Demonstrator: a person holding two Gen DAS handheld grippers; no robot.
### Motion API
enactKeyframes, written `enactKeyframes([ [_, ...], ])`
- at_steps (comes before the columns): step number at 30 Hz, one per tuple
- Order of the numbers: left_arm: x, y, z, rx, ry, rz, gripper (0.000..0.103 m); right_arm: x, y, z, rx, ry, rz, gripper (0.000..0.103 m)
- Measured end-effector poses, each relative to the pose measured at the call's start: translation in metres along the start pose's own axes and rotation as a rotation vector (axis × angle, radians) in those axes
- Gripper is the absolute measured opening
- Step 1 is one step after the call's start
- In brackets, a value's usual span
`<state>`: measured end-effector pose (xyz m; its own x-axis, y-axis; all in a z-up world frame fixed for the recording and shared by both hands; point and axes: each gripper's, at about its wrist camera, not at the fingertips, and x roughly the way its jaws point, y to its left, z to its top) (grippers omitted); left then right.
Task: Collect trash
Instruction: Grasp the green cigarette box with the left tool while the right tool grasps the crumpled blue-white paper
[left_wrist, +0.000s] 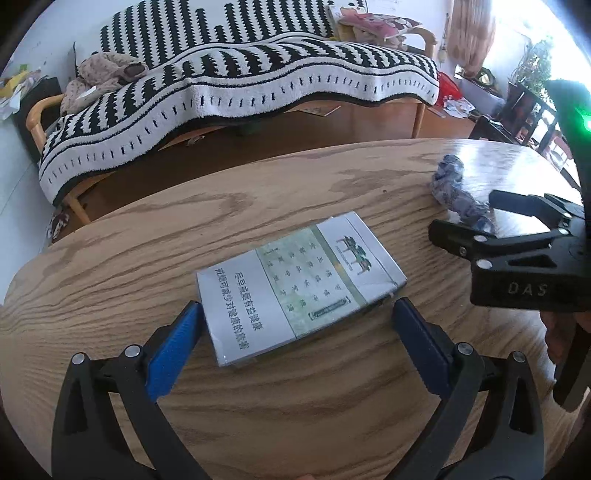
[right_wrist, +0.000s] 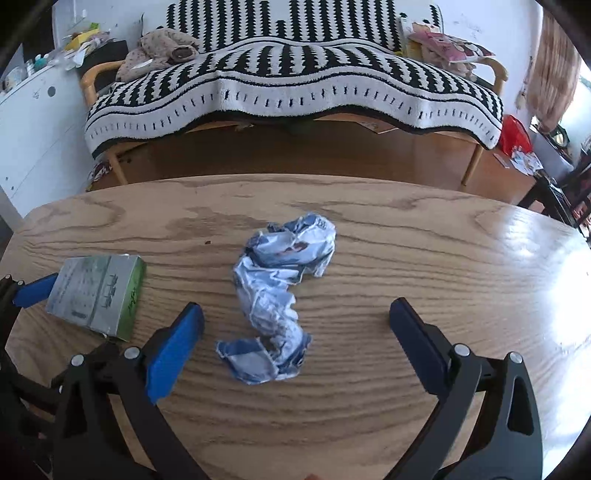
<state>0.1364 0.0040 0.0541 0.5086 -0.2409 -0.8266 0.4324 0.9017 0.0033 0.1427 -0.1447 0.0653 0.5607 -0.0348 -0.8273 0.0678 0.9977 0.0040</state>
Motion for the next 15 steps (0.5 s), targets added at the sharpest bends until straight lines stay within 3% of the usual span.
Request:
enactKeyframes([
  [4, -0.001, -0.012, 0.000, 0.040, 0.000, -0.031, 0.098, 0.001, -0.006, 0.001, -0.010, 0.000, 0.008, 0.098],
  [9, 0.002, -0.016, 0.002, 0.015, 0.001, -0.018, 0.098, 0.000, -0.008, 0.002, -0.006, -0.002, 0.008, 0.097],
  [11, 0.003, -0.016, 0.004, 0.008, 0.001, -0.015, 0.098, -0.004, -0.011, 0.002, 0.005, -0.023, 0.004, 0.082],
  [12, 0.003, -0.016, 0.005, 0.005, 0.000, -0.014, 0.097, -0.008, -0.013, 0.002, 0.008, -0.044, 0.002, 0.060],
  [13, 0.003, -0.015, 0.006, 0.003, -0.002, -0.012, 0.095, -0.010, -0.015, 0.001, 0.014, -0.055, 0.002, 0.031],
  [14, 0.000, -0.014, 0.006, -0.004, -0.020, -0.006, 0.076, -0.010, -0.020, 0.001, 0.029, -0.058, 0.007, 0.028],
  [15, -0.004, -0.012, 0.006, -0.017, -0.047, 0.005, 0.027, -0.011, -0.020, -0.001, 0.034, -0.059, 0.013, 0.025],
])
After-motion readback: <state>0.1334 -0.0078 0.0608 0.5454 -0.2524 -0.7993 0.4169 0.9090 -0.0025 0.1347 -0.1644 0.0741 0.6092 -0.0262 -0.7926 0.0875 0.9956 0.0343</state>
